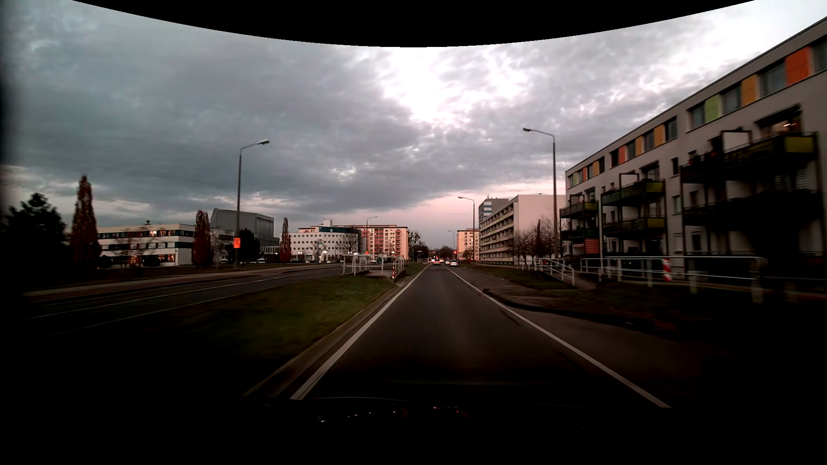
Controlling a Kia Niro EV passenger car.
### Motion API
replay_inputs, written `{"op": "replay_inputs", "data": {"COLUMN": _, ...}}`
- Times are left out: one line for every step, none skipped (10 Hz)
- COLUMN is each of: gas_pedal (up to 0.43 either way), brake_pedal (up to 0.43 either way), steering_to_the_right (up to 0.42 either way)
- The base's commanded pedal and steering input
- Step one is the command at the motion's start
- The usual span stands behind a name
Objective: Follow the waypoints while adhering to traffic rules and regulations
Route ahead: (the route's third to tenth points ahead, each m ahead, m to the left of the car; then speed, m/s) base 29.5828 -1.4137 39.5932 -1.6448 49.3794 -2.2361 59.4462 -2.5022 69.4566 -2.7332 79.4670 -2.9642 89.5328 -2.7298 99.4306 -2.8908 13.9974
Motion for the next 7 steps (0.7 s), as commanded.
{"op": "replay_inputs", "data": {"gas_pedal": 0.087, "brake_pedal": 0.000, "steering_to_the_right": 0.003}}
{"op": "replay_inputs", "data": {"gas_pedal": 0.079, "brake_pedal": 0.000, "steering_to_the_right": 0.003}}
{"op": "replay_inputs", "data": {"gas_pedal": 0.087, "brake_pedal": 0.000, "steering_to_the_right": 0.003}}
{"op": "replay_inputs", "data": {"gas_pedal": 0.087, "brake_pedal": 0.000, "steering_to_the_right": 0.003}}
{"op": "replay_inputs", "data": {"gas_pedal": 0.087, "brake_pedal": 0.000, "steering_to_the_right": 0.002}}
{"op": "replay_inputs", "data": {"gas_pedal": 0.079, "brake_pedal": 0.000, "steering_to_the_right": 0.001}}
{"op": "replay_inputs", "data": {"gas_pedal": 0.079, "brake_pedal": 0.000, "steering_to_the_right": 0.000}}
